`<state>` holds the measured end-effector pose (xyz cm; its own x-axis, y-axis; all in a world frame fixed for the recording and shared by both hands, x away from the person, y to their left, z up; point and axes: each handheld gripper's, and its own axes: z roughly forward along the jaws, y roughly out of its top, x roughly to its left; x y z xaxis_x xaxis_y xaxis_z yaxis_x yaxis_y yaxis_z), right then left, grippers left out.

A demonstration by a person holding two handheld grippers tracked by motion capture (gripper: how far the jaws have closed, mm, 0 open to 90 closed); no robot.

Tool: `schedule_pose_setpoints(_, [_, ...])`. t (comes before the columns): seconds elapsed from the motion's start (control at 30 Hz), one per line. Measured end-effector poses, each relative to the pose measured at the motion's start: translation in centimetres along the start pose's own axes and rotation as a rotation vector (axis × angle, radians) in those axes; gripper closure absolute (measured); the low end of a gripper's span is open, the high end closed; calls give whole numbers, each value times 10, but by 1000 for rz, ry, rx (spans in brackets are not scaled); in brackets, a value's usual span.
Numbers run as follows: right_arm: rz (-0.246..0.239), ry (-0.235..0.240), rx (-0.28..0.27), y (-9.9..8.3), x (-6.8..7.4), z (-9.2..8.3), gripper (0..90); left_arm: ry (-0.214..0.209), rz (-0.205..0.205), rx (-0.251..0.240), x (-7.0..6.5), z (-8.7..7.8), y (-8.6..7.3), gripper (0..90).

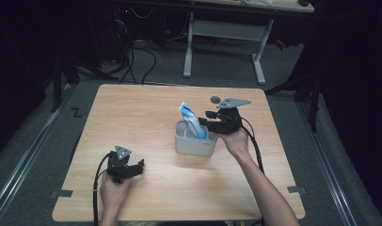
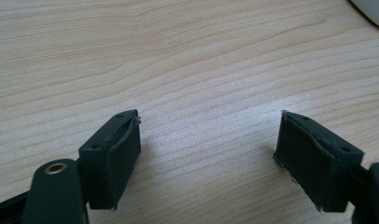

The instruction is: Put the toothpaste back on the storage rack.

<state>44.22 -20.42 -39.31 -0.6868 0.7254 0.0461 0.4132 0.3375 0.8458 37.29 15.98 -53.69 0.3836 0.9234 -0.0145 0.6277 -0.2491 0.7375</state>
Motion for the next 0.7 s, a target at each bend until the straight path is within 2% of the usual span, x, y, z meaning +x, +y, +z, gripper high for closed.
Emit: schedule_pose_setpoints(0.7, [32,-6,-49,-2,-7,-27,574,0,0,0,0,0,0,223])
